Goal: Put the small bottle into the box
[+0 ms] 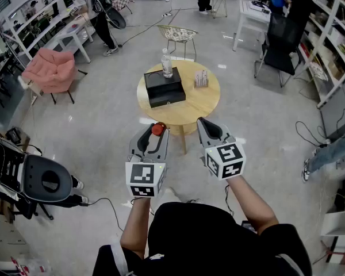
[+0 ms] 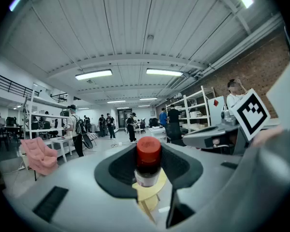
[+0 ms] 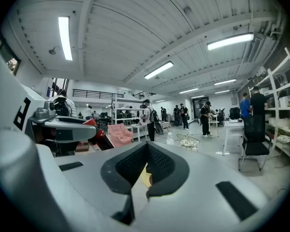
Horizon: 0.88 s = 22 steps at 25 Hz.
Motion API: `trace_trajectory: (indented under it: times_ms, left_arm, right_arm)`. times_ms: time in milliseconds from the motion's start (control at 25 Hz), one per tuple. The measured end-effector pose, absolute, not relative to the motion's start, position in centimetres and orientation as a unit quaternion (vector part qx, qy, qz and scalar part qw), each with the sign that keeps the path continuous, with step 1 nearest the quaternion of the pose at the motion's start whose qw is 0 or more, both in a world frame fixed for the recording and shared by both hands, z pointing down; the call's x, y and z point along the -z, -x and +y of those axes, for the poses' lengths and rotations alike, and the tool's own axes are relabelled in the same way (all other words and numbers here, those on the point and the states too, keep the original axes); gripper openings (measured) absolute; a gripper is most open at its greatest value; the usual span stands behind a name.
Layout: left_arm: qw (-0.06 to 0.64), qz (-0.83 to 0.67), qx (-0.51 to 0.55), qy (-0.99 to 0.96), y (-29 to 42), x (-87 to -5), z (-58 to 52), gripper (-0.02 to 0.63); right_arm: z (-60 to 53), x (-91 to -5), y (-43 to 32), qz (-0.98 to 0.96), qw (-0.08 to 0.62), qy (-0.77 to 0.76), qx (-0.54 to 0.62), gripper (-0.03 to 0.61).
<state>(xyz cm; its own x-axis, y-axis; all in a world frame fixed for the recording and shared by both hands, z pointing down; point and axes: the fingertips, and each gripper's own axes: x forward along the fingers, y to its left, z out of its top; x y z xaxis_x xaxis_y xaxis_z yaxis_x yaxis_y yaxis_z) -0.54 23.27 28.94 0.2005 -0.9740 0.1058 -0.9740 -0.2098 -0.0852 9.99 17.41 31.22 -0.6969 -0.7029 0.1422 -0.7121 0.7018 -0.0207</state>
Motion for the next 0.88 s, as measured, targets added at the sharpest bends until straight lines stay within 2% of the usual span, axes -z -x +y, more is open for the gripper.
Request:
trace_trajectory:
  times_ms: [200, 880]
  left_arm:
    - [0.0, -0.628, -0.067, -0.776, 0.3, -28.8, 23.6, 0.15]
    - [0.006, -0.626, -0.063, -0.778, -1.7, -29.3, 23.7, 0.15]
  right_arm:
    - [18.2, -30.9, -9.6, -0.924, 0.069, -0.377, -0.011, 0.003]
    - [17.9, -31.3, -11.7, -0.922, 0.062, -0.382, -0.029, 0.003]
